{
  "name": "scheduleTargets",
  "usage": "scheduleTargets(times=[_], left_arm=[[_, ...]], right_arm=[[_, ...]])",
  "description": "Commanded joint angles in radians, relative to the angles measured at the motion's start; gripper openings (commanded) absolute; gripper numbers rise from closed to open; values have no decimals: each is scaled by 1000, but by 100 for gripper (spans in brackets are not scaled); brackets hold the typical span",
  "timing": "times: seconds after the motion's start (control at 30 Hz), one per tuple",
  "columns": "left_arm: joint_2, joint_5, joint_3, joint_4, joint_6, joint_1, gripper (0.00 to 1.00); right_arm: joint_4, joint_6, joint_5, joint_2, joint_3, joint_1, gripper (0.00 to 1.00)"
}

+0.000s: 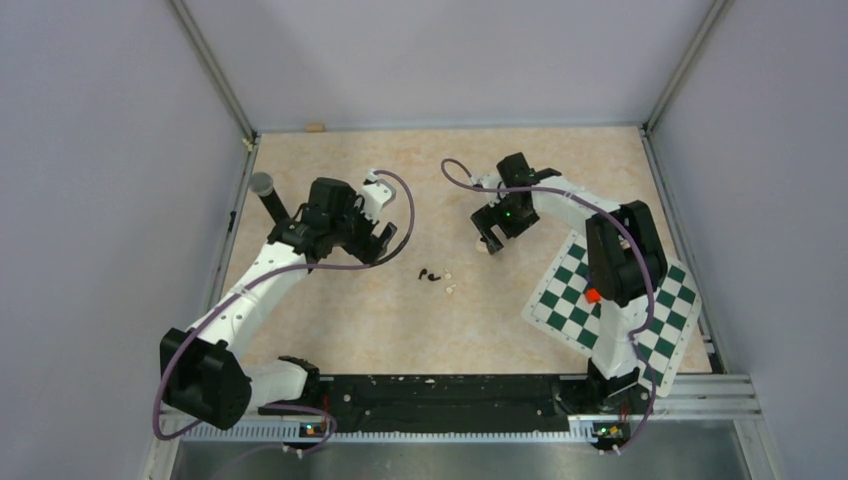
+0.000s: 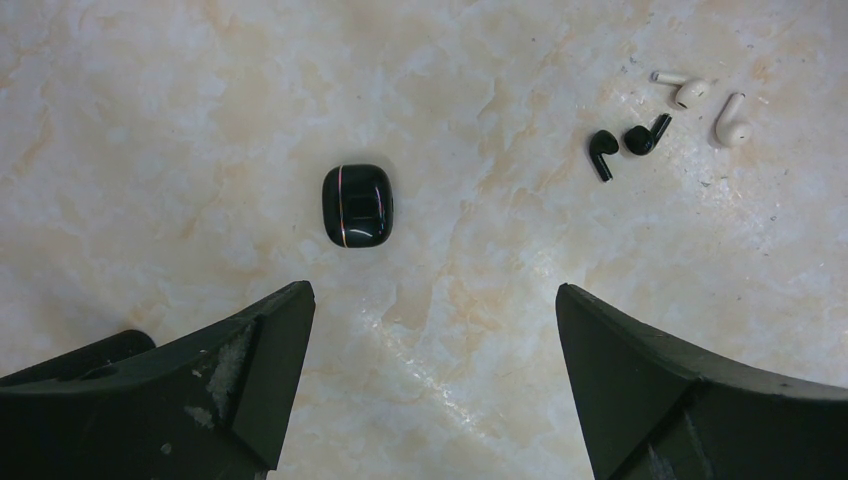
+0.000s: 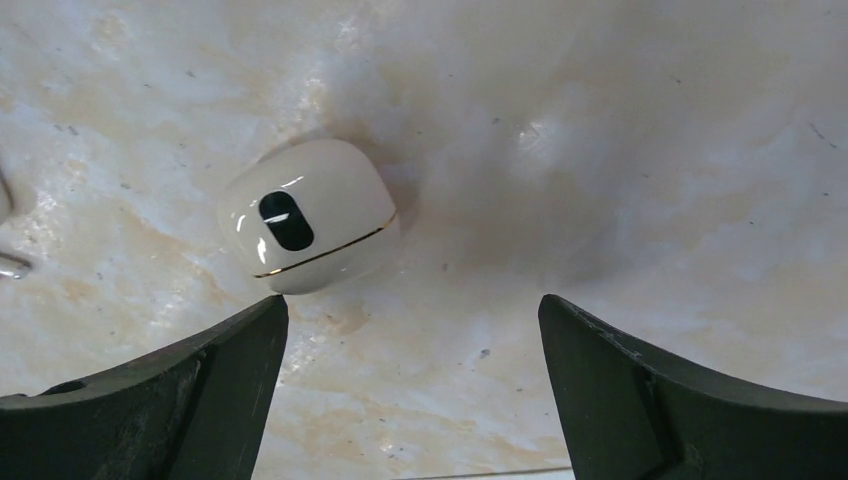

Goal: Insert the wireless bluetooth earbuds into the charging case
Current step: Adjust the charging case at the center of the board.

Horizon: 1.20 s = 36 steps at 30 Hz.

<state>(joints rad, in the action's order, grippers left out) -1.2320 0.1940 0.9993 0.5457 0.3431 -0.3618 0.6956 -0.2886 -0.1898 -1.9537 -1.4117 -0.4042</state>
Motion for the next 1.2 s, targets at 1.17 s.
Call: scheduleTargets(times=[1.17], left_arm=[[26, 14, -5, -35, -6, 1, 96]], right_arm=[[-113, -28, 93, -8, 34, -46, 97]])
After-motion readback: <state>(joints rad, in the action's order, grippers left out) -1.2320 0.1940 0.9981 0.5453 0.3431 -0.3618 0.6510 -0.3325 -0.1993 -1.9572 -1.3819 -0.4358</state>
